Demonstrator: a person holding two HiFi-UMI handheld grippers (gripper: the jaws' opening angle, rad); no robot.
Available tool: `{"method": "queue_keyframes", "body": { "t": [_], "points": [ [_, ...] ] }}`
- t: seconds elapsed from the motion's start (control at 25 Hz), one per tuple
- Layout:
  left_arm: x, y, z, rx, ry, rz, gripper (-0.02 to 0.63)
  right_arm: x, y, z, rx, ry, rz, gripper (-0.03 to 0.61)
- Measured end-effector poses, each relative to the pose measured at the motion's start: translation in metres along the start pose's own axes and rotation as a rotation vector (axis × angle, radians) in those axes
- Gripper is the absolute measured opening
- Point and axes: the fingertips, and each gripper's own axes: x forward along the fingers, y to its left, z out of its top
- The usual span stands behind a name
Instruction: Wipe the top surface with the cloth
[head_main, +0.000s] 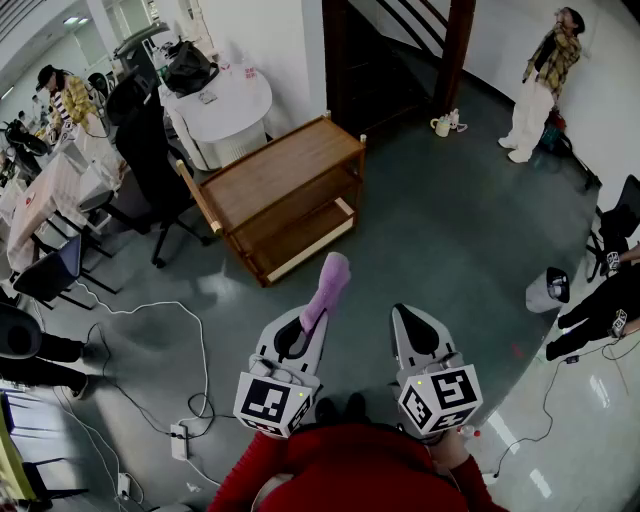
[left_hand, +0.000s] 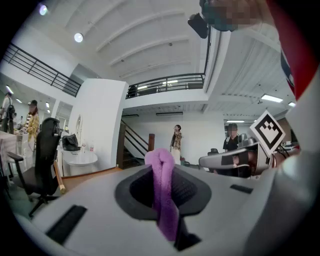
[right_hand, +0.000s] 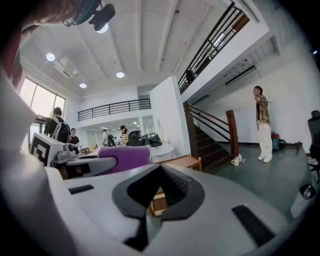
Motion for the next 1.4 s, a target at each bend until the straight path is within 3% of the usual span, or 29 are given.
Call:
{"method": "queue_keyframes", "body": {
  "t": [1.0,1.4],
  "points": [
    [0.016,-0.001,-0.015,-0.049,0.029,0.034,0.046,-0.002,-0.026,-0.010,-0.019,0.045,-0.010,0.003],
    [0.051,0.039,-0.010,-0.047,0.038,0.127,0.044,0.041,-0.053,0.002,-0.019,0.065,0.031,0.003]
  ]
}}
